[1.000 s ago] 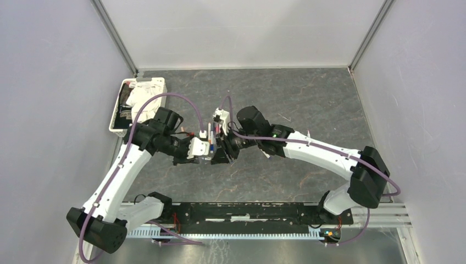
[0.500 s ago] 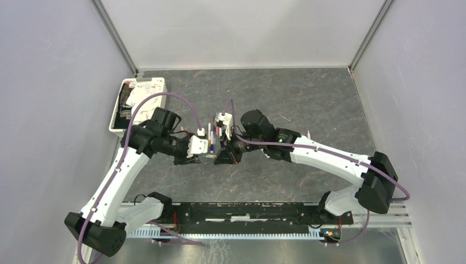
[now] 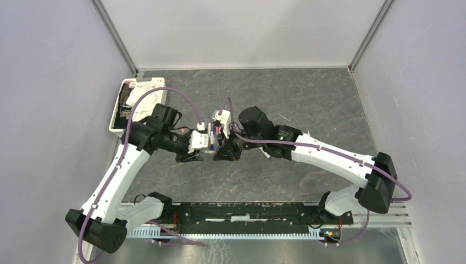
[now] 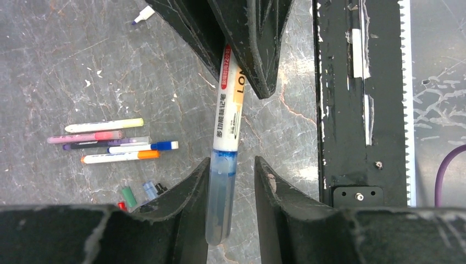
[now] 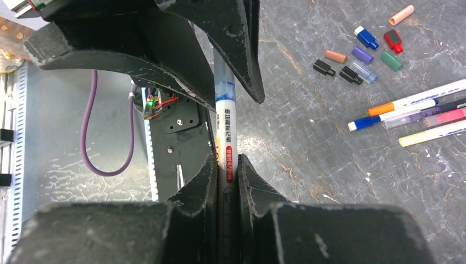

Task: Open the pen caps
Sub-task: Open the pen cap from the pen.

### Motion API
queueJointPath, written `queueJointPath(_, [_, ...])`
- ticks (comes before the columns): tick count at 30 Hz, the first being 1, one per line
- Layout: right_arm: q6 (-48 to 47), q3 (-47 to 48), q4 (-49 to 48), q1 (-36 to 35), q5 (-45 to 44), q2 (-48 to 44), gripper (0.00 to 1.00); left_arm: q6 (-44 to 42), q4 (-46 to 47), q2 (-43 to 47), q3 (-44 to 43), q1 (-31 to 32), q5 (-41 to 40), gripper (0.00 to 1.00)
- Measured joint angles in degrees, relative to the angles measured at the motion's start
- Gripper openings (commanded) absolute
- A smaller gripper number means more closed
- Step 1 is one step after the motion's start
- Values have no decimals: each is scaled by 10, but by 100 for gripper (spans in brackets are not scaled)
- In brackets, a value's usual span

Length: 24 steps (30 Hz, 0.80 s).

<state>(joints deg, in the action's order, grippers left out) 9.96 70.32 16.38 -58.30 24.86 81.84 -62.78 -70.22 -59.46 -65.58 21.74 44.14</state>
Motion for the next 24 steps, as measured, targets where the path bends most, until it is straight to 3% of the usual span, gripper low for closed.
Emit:
queueJointPath(5, [-10, 14, 10, -2, -5, 3, 0, 0, 0, -7, -15, 0, 0, 23])
queueJointPath(7, [-13, 18, 13, -4, -5, 5, 0, 2, 2, -8, -18, 0, -1, 7])
queueJointPath(9, [-20, 19, 15, -4, -3, 5, 0, 3, -1, -8, -19, 0, -1, 2])
queueJointPath(10, [-22, 19, 15, -4, -3, 5, 4, 3, -2, -8, -19, 0, -1, 2])
queueJointPath(12, [-24, 19, 15, -4, -4, 5, 33, 3, -2, -8, -19, 0, -1, 2])
queueJointPath(14, [-21, 17, 11, -4, -8, 3, 50, 4, -2, -7, -19, 0, 0, 2])
queueJointPath(18, [0, -8, -28, -4, -22, -7, 51, 11, 1, -4, -19, 0, 13, 2])
queueJointPath(24, [30, -12, -72, -3, -8, -8, 38, 23, -2, 4, -19, -1, 24, 2])
